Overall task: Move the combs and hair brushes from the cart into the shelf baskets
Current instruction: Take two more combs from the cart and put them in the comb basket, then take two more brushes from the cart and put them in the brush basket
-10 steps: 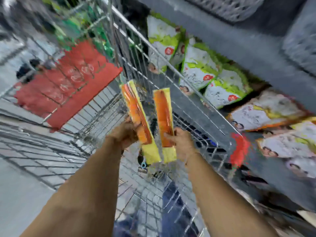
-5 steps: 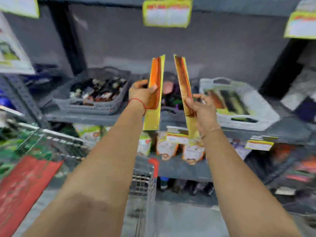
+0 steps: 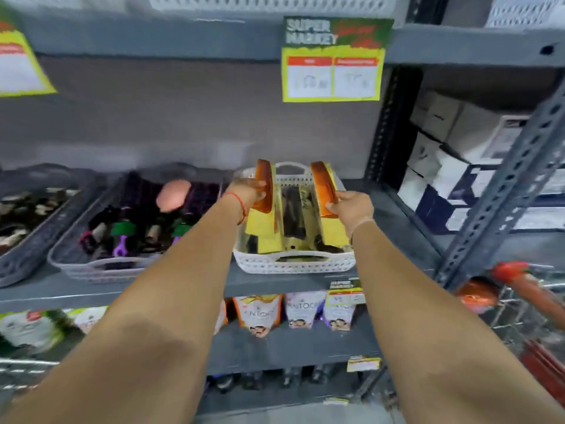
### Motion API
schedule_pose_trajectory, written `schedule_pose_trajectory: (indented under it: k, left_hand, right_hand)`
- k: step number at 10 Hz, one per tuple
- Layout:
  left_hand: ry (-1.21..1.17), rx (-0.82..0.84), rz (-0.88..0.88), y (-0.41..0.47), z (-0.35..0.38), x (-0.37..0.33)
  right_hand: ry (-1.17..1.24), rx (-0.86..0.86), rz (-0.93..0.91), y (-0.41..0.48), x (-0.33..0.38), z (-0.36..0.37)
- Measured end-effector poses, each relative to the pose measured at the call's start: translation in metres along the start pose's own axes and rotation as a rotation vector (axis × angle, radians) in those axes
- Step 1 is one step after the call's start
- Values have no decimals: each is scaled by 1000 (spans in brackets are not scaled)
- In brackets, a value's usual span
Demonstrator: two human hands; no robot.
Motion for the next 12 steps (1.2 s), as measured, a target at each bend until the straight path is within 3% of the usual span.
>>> schedule_pose_trajectory:
  k: [2,3,4,5,6,7,8,10,12]
  left_hand:
    - [509,171,-187,26,47,53]
    - [554,143,-149,16,49,51]
    - [347,62,-58,3,29,35]
    - [-8,-135,91,-13,-19,28]
    - [-232,-380,139,-48,-100,37]
    - [-272,-582,93,-106,-189,69]
    - [-270,-781,-30,-178,-271,134]
    - [-364,-974,-456,-331,-358,300]
    - [-500,-1035,-895,-410,-340,442]
  right_hand:
    - [-381,174,2,21,-32,21]
    - [-343,159,25,22,-35,23]
    - [-308,13,-155,7,-14,27]
    - [-76,40,-359,-20,27,52]
    - [136,244,-422,-72,74,104]
    - [191,466,-392,-140,99,182]
    - [88,692,-355,-213,93,272]
    - [-292,1037,-185,-308,16,418]
    - [-672,1230,-31,-332,-85,511]
Point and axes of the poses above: each hand's wrist, its own y-axis towards the middle knuckle, its own z-axis out of the palm, x = y × z, the point moved 3 cm from there along y, towards the middle knuckle, and after that the axes turned 11 degrees about z, right-handed, at the moved point
